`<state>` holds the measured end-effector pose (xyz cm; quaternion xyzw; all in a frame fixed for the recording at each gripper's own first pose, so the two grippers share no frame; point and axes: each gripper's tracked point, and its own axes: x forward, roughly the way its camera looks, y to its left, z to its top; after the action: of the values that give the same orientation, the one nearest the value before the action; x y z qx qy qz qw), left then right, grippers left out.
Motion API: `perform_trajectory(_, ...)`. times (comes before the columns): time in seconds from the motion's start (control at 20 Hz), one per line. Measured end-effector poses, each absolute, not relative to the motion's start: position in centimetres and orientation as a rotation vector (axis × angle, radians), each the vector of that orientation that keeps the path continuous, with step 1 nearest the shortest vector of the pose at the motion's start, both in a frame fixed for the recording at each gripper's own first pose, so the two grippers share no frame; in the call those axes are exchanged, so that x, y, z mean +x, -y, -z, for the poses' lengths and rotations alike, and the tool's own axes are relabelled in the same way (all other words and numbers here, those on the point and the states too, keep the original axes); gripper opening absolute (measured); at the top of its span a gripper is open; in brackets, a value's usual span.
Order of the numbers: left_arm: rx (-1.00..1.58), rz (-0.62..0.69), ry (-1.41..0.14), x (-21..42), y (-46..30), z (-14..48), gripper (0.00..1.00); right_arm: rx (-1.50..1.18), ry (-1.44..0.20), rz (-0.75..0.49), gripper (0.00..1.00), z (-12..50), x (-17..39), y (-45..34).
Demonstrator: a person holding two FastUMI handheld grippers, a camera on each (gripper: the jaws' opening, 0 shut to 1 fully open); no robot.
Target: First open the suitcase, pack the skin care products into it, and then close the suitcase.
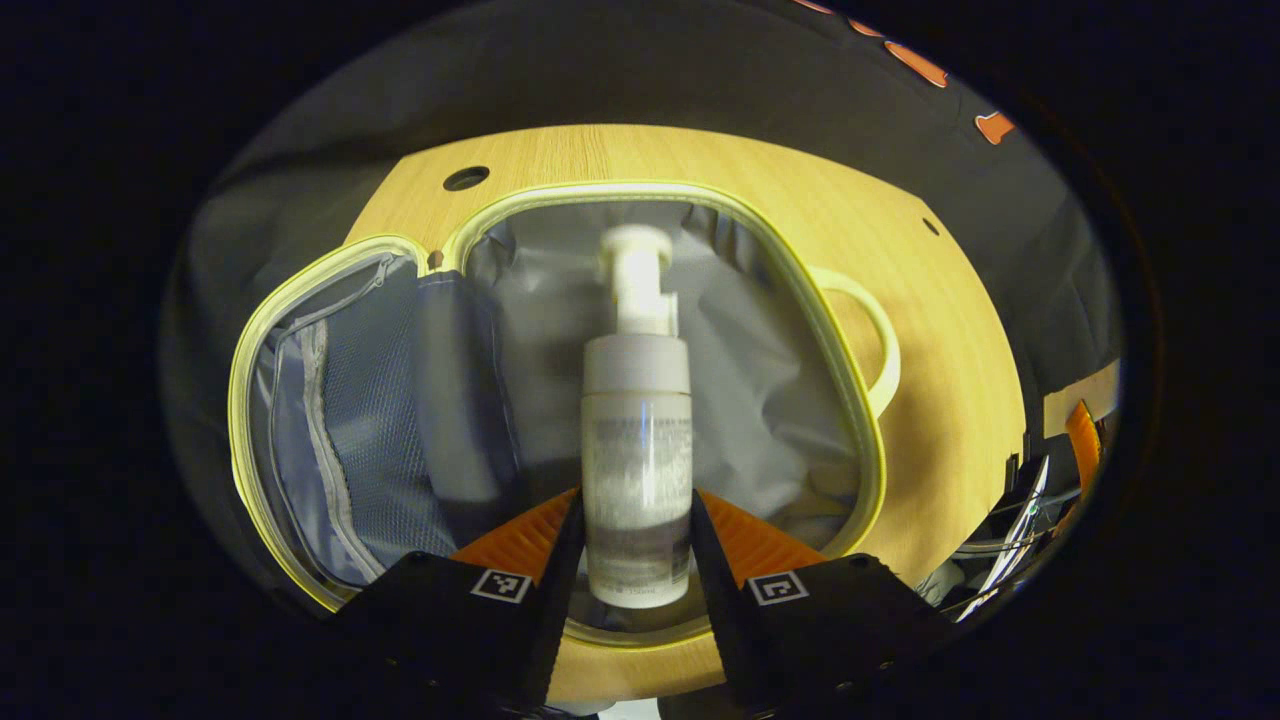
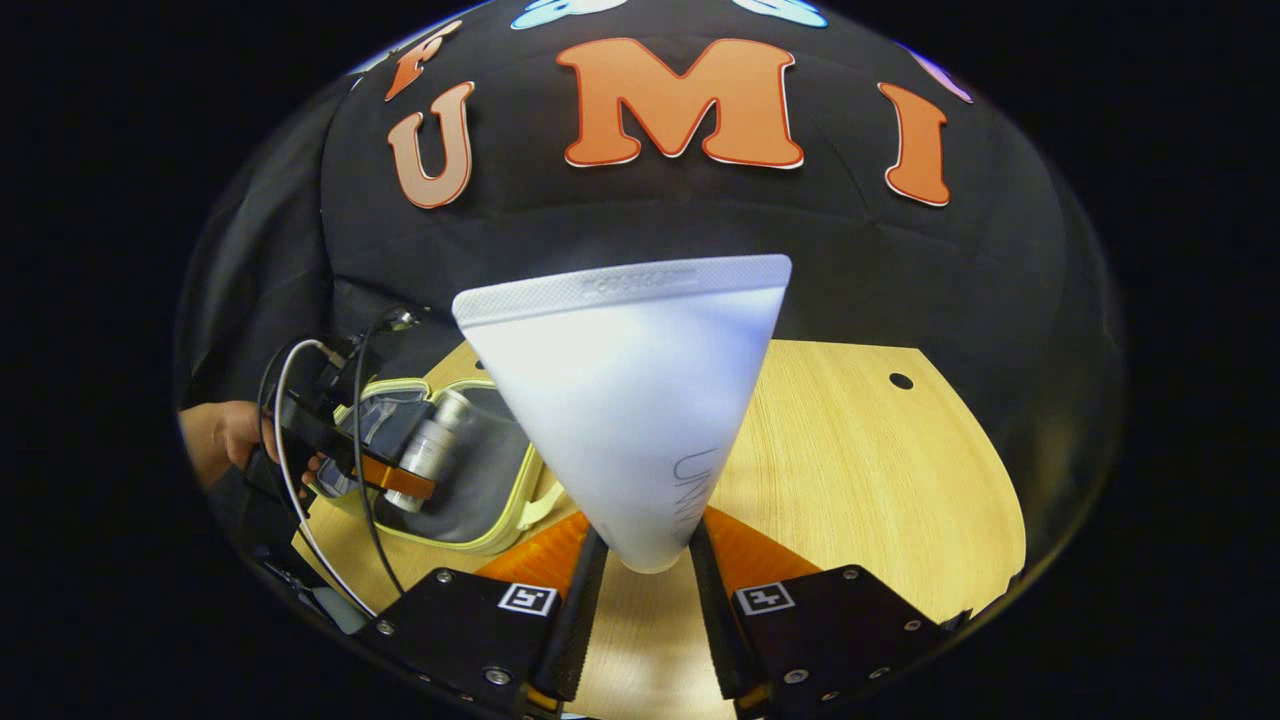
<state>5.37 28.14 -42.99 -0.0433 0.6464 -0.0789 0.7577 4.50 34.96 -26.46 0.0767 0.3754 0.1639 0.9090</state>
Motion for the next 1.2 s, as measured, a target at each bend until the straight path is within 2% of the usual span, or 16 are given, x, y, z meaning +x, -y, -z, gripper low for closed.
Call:
perform_trajectory(0.5, -0.201, 0.112, -1.428, 6.6, -27.8, 45.0, 0.64, 0.198, -0.824, -0.409, 0.51, 25.1, 4.4, -40.4)
perform_trajectory(0.95, -0.278, 0.018, -1.482, 5.8, -27.3, 45.8, 0.65, 0.228, -0.908, -0.508, 0.51, 26.4, 4.8, -44.9)
perform_trajectory(1.05, -0.296, 0.030, -1.452, 5.7, -27.2, 44.9, 0.67, 0.241, -0.925, -0.532, 0.51, 26.6, 5.0, -46.0)
perform_trajectory(1.2, -0.287, 0.024, -1.372, 5.7, -28.1, 42.6, 0.82, 0.256, -0.949, -0.575, 0.51, 27.0, 5.2, -48.0)
